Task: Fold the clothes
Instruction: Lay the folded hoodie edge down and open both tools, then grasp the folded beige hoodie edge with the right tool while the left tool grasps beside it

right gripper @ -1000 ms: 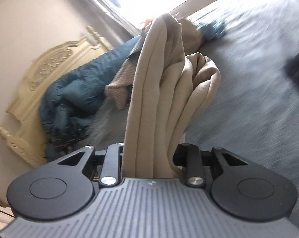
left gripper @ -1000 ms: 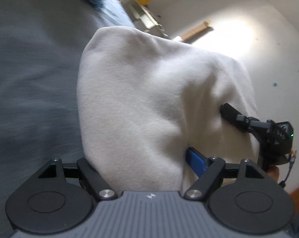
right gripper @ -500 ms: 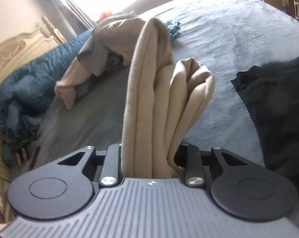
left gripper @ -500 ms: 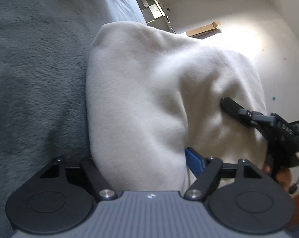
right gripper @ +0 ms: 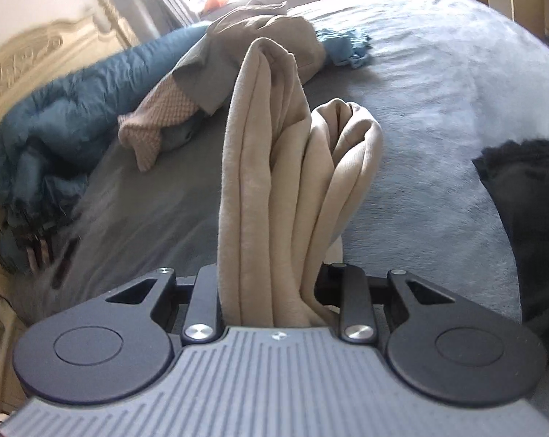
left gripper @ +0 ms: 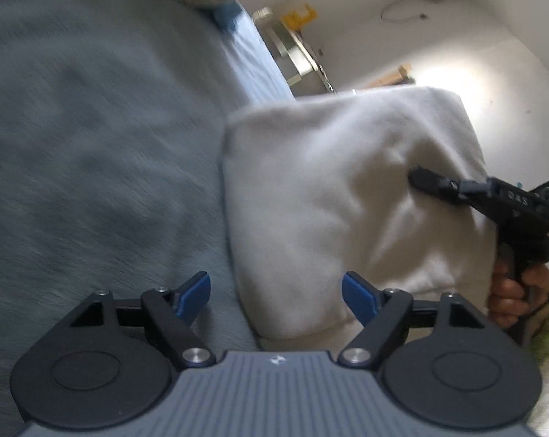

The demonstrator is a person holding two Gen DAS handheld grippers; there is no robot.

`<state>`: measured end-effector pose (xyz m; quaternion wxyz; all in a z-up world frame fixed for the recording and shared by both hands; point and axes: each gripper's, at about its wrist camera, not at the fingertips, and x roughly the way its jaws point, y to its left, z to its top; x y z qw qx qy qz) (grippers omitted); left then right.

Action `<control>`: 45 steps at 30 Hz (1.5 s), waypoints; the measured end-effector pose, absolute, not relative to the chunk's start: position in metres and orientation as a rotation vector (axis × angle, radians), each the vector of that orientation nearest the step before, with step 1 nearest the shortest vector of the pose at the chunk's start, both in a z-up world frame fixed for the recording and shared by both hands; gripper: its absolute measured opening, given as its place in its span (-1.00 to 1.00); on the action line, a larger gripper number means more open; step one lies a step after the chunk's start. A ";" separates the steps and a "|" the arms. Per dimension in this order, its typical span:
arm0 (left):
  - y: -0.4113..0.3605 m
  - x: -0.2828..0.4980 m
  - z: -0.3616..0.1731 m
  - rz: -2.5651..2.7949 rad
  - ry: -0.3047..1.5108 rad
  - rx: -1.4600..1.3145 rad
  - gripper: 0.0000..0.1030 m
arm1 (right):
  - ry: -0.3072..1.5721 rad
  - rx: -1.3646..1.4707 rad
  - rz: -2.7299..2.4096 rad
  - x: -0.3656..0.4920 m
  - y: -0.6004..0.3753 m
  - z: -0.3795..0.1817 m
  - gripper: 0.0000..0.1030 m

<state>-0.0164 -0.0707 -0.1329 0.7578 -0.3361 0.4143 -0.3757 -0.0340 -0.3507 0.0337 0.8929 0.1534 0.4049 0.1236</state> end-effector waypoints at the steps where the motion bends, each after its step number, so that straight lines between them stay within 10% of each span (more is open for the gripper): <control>1: -0.064 -0.014 -0.132 -0.814 0.895 -0.757 0.55 | 0.846 0.294 0.253 -0.033 -0.340 0.037 -0.50; 15: 0.058 -0.034 -0.130 -0.713 0.689 -0.966 0.57 | 0.957 -0.054 0.246 -0.018 -0.146 0.019 -0.37; 28: 0.168 -0.085 -0.153 -0.564 0.667 -1.021 0.56 | 0.821 -0.383 0.166 -0.067 0.001 -0.086 0.55; 45: 0.160 -0.087 -0.116 -0.528 0.596 -0.806 0.58 | 0.625 -0.180 0.448 -0.158 -0.063 -0.009 0.55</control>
